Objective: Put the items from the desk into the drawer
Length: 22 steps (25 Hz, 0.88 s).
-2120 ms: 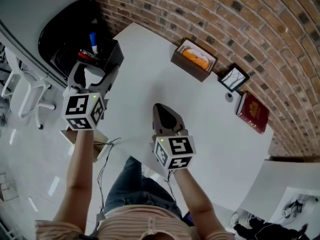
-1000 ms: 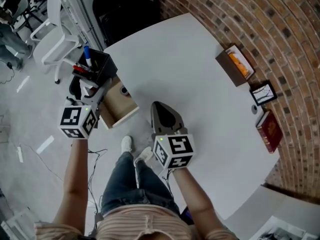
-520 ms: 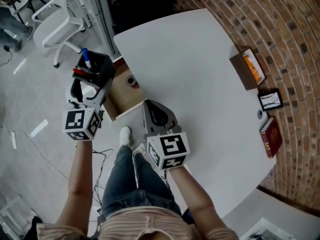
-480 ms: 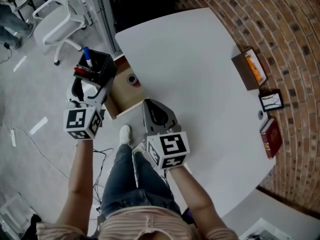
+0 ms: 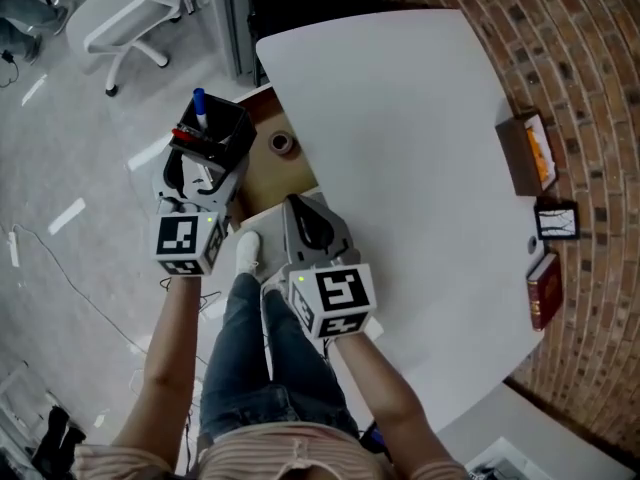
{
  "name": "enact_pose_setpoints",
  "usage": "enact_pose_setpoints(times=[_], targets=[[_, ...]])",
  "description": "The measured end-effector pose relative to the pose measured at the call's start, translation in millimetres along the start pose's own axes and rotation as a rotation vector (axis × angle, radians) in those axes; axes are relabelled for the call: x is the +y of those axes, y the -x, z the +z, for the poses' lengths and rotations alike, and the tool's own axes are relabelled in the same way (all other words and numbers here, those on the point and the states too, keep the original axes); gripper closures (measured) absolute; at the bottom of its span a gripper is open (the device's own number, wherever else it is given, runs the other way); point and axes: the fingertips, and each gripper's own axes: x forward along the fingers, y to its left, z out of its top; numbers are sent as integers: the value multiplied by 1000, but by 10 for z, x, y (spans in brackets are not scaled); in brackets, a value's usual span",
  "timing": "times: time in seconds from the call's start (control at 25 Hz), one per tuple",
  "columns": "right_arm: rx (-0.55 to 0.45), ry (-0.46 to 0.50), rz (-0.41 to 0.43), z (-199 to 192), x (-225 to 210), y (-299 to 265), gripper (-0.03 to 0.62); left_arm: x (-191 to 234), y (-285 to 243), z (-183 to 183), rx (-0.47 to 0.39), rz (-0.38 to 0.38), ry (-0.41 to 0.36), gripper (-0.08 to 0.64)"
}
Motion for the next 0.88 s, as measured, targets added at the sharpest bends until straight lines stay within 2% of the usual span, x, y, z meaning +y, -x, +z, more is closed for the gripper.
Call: enact_pose_setpoints(times=[0.4, 0.88], targets=[[78, -2, 4, -429, 111, -575, 574, 234, -347, -686, 57, 2, 13, 114], [157, -31, -27, -805, -67, -940, 574, 225, -859, -1203, 101, -15, 18, 114]])
